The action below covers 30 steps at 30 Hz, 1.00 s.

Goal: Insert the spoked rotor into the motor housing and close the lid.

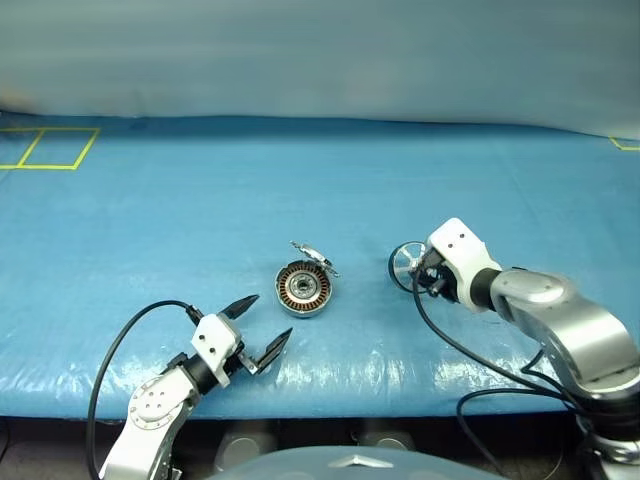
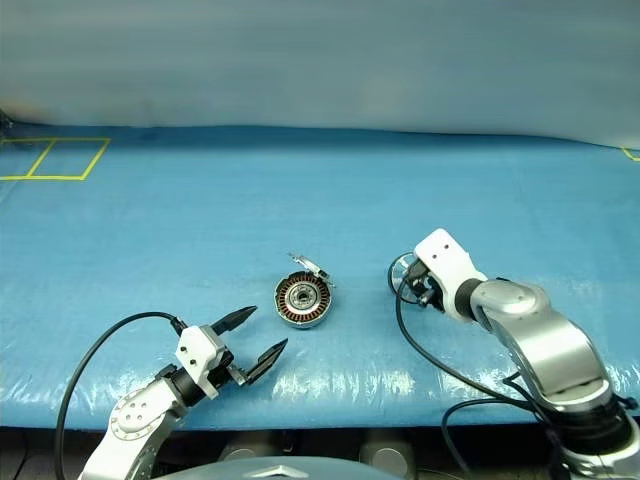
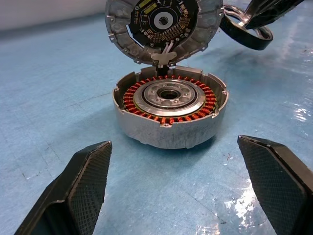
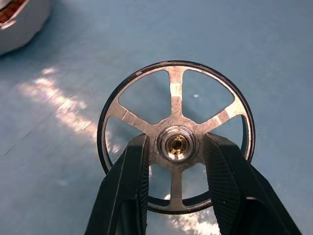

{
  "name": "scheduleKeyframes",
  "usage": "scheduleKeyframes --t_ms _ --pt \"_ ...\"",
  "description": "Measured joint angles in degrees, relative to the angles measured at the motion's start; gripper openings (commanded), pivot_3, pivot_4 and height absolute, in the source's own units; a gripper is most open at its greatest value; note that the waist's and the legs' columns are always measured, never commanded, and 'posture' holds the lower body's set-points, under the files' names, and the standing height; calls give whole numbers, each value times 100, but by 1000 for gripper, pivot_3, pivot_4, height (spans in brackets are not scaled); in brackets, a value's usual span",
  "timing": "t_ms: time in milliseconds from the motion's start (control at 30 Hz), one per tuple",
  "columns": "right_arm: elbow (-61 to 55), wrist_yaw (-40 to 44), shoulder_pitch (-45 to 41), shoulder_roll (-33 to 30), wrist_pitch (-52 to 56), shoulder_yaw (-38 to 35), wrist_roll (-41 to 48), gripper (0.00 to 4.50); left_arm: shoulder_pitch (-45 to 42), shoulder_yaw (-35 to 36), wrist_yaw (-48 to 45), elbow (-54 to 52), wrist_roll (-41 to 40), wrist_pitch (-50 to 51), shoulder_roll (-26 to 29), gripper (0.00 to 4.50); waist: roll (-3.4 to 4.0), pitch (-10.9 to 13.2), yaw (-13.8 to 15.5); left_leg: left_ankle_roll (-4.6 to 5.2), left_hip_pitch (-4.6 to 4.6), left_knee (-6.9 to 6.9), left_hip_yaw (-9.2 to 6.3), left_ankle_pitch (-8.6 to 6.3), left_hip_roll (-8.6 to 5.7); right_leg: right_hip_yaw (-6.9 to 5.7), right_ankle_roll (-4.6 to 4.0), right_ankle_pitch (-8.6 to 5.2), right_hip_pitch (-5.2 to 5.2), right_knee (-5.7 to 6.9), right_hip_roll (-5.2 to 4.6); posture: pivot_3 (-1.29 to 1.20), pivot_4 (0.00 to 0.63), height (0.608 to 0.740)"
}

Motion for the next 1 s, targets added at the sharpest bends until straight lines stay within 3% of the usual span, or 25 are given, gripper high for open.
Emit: scheduleKeyframes --t_ms 167,267,400,600,1000 --pt "-771 850 260 -181 -8 12 958 1328 -97 -2 -79 100 -7 8 13 4500 -2 1 -13 0 2 10 2 0 5 1 -19 -12 5 3 2 0 150 740" --pt "-917 1169 209 262 -59 -213 1789 1328 -122 -2 -119 137 -10 12 14 4500 -7 3 -6 0 2 15 0 0 4 1 -15 -9 9 3 1 0 150 740" --pt "-879 889 -94 1036 -266 -297 2184 1328 -124 0 -122 140 -18 12 13 4500 -9 4 -3 1 2 16 -6 1 3 3 -12 -7 6 3 0 0 150 740" --pt "-583 135 -452 1638 -552 462 1777 1328 -1 -2 -106 140 -39 11 -5 4500 -11 2 2 0 -2 11 -14 1 0 2 -15 -6 -2 3 -1 0 150 740" --pt "132 -444 -636 2241 -1189 1541 945 1328 -10 0 -97 140 -40 11 -11 4500 -8 1 -11 -2 4 12 -14 2 1 3 -17 -6 -1 8 1 0 150 740"
